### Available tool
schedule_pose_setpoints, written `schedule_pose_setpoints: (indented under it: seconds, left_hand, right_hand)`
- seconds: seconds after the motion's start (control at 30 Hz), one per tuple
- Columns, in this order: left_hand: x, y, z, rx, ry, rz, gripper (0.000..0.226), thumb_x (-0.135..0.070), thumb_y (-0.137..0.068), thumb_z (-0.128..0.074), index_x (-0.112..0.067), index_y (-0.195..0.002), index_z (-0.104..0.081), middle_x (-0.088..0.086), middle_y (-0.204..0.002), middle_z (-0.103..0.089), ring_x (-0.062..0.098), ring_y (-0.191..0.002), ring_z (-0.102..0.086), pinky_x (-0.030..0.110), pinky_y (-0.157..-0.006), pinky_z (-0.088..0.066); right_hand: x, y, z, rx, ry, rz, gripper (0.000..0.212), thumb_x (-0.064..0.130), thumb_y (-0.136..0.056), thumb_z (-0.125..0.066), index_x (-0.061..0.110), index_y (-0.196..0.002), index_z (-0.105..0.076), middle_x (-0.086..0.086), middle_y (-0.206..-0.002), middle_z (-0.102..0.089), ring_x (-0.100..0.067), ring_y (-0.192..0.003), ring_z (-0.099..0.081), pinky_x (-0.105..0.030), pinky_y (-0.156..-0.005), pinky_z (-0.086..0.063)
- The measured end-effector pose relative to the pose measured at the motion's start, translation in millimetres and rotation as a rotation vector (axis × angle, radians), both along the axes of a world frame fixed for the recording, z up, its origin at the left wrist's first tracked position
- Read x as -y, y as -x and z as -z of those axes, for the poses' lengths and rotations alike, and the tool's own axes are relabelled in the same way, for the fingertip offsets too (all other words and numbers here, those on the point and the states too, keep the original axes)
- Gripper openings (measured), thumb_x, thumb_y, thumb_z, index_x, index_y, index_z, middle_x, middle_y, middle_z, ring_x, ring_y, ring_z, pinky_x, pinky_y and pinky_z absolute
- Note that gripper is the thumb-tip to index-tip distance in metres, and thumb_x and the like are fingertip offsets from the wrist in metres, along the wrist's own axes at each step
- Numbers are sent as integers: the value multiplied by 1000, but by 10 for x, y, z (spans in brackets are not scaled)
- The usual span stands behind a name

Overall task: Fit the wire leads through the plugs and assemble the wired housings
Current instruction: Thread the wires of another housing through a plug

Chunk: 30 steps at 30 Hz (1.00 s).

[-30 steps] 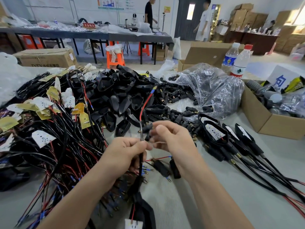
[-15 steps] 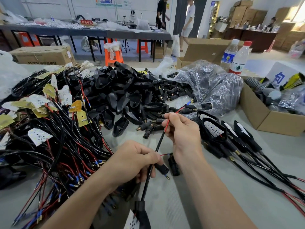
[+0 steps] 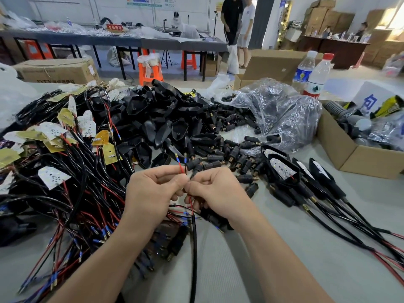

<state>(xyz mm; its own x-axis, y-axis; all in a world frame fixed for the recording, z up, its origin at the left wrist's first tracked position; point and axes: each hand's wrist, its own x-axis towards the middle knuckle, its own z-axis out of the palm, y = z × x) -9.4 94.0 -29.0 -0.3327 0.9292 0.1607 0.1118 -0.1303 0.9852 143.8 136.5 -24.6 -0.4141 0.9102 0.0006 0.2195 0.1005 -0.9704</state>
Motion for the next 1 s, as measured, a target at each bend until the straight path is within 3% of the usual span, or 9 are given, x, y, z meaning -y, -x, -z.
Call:
schedule_pose_setpoints:
  seconds: [0.17,0.3,0.4,0.47,0.6,0.7,0.8,0.9,1.0]
  left_hand:
    - [-29,7,-5,-6,-33,-37,31,-5,-85,-80,-35,-78,-83,7,-63,-73,10,-51,-63,18,-51,-51]
    - [-38,60,12,37,-81,-179,27,-10,-91,-73,-34,-81,-80,4,-73,-77,14,-61,-69,18,-55,-53]
    - [-36,123,11,119,-93,-220,32,-9,-99,-60,-30,-80,-74,4,-81,-78,17,-59,-69,19,-50,-52]
    - [-36,131,20,79,-87,-232,26,-8,-100,-59,-25,-85,-72,5,-76,-77,15,-51,-63,19,-46,-49]
    - [-13,112,17,-75,-80,-273,21,-14,-94,-70,-32,-91,-78,-3,-73,-76,10,-47,-57,21,-48,-50]
    - [34,69,-5,-188,-70,-281,23,-19,-90,-77,-42,-86,-79,-14,-67,-73,2,-44,-55,16,-44,-47]
    - [64,32,-28,-262,-77,-284,30,-18,-88,-79,-47,-81,-76,-19,-63,-70,0,-48,-59,8,-46,-43]
    - [89,4,-56,-380,-102,-278,33,-19,-88,-79,-50,-81,-74,-23,-65,-69,1,-54,-61,5,-49,-41]
    - [105,-21,-30,-462,-114,-273,21,-20,-89,-78,-41,-84,-80,-17,-58,-66,5,-47,-54,8,-46,-36]
  right_hand:
    - [-14,8,8,-14,12,-1,23,11,-91,-66,6,-70,-75,-13,-63,-71,-19,-56,-64,-27,-56,-50]
    - [-13,28,10,-62,-11,158,21,16,-90,-66,9,-72,-75,-3,-66,-74,-12,-55,-66,-26,-56,-49]
    - [-65,-91,3,181,-238,471,15,28,-87,-66,25,-76,-76,12,-68,-73,-5,-65,-67,-22,-64,-50]
    - [-119,-267,-29,392,-312,600,17,20,-85,-63,30,-89,-77,8,-82,-75,-13,-86,-68,-27,-81,-53]
    - [-169,-428,-28,878,-241,527,34,12,-85,-56,30,-106,-74,-5,-106,-69,-30,-112,-55,-37,-94,-45]
    - [-181,-408,-6,991,-295,466,34,9,-84,-55,28,-104,-74,-3,-107,-67,-29,-110,-54,-36,-90,-42]
    - [-200,-410,-26,800,-374,513,24,11,-87,-62,26,-99,-76,-1,-102,-70,-27,-103,-59,-34,-87,-47]
    - [-121,-318,-60,248,-379,613,14,12,-89,-65,26,-92,-67,7,-88,-69,-15,-86,-62,-32,-80,-47]
    - [-71,-213,-94,-141,-165,467,19,6,-95,-57,24,-95,-64,4,-84,-72,-11,-78,-64,-34,-77,-56]
